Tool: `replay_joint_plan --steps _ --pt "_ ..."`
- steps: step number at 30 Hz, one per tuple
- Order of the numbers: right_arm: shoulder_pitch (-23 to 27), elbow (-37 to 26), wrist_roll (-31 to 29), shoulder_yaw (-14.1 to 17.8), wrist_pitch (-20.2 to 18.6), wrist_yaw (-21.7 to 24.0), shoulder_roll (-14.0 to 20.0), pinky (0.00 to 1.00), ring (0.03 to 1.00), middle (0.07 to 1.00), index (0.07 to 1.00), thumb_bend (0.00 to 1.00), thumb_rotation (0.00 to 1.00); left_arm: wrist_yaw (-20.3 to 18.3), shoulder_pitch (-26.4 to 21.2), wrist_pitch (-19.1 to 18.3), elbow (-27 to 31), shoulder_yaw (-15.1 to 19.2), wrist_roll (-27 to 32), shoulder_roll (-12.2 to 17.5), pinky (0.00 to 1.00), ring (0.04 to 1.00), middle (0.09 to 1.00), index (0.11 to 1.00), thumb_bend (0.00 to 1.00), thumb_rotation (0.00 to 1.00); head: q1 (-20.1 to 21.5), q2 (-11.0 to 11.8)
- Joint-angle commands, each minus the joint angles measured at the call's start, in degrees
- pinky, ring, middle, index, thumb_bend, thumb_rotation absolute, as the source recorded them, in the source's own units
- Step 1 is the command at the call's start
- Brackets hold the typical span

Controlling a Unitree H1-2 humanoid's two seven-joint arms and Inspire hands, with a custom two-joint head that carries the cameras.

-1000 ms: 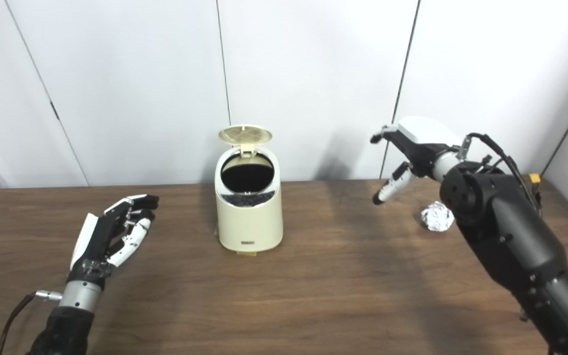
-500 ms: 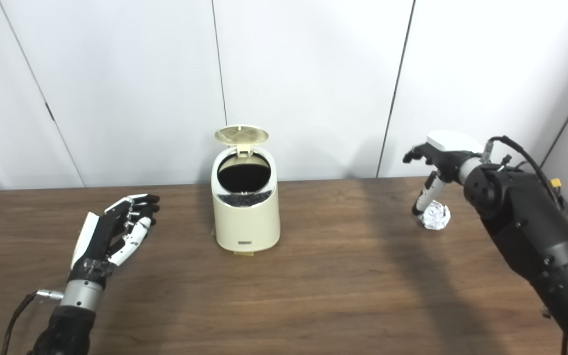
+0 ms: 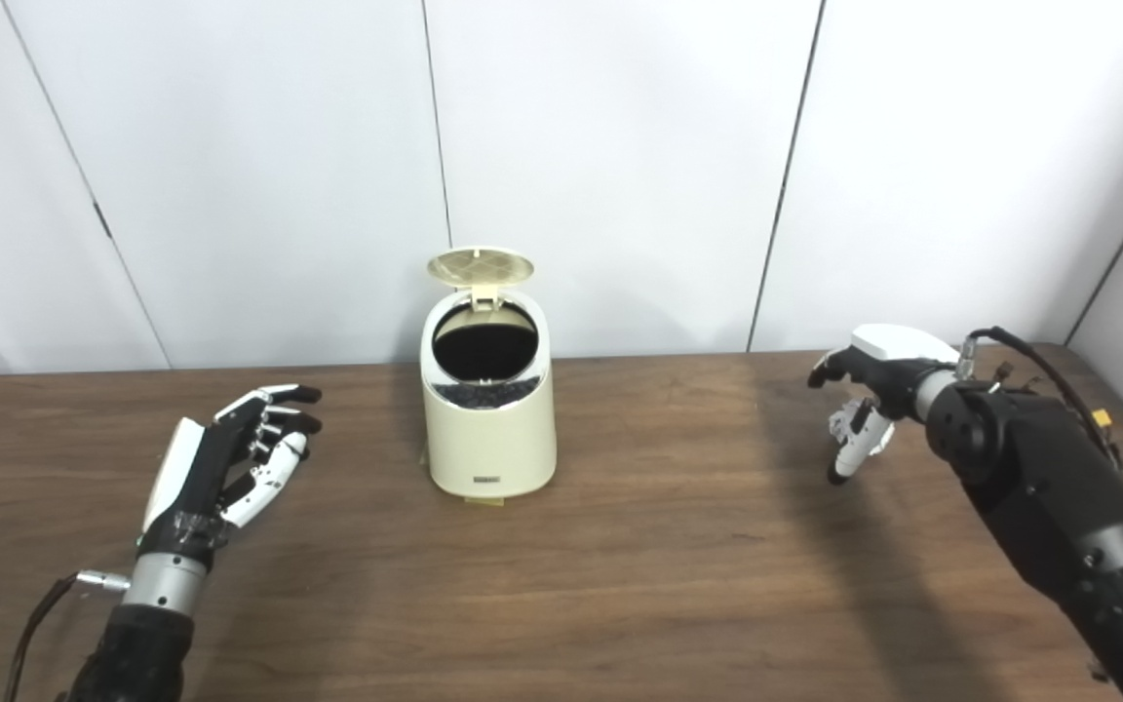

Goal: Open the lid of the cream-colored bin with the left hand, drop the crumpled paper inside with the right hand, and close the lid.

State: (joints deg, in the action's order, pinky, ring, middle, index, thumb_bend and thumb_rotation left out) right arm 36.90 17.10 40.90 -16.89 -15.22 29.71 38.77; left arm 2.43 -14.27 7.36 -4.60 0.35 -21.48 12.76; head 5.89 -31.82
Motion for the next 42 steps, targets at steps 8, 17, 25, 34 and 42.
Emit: replay_joint_plan --steps 8,17,25,34,42 --pt "1.5 -0.8 -2.2 0.8 0.8 -0.7 1.6 0.69 0.814 0.842 0.786 0.9 0.11 1.2 -1.7 -0.2 2.8 0.2 -0.4 0.5 0.32 0.458 0.591 0.752 0.27 0.61 0.0 -0.2" --pt "1.5 0.0 -1.1 -0.9 2.0 -0.6 2.4 0.67 0.777 0.814 0.766 0.89 0.12 1.3 -1.5 0.3 3.2 0.1 -0.2 0.6 0.38 0.524 0.638 0.752 0.26 0.59 -0.2 -0.5" --pt "2.0 1.6 -0.1 -2.3 1.9 1.7 2.9 0.65 0.77 0.808 0.761 0.91 0.1 1.2 -1.3 -0.5 3.9 0.1 -0.7 0.6 0.42 0.581 0.689 0.753 0.28 0.63 -0.2 -0.8" --pt "2.9 4.3 4.5 -7.0 5.3 2.0 4.6 0.62 0.781 0.832 0.76 0.93 0.11 1.2 -1.2 1.1 3.8 0.0 0.0 1.0 0.57 0.692 0.729 0.749 0.27 0.61 0.1 -0.9" --pt "2.6 4.7 5.9 -7.7 7.1 1.3 5.5 0.61 0.77 0.835 0.753 0.93 0.08 1.6 -1.4 1.5 3.3 -0.1 -0.5 1.2 0.51 0.656 0.723 0.748 0.27 0.63 0.8 -0.8"
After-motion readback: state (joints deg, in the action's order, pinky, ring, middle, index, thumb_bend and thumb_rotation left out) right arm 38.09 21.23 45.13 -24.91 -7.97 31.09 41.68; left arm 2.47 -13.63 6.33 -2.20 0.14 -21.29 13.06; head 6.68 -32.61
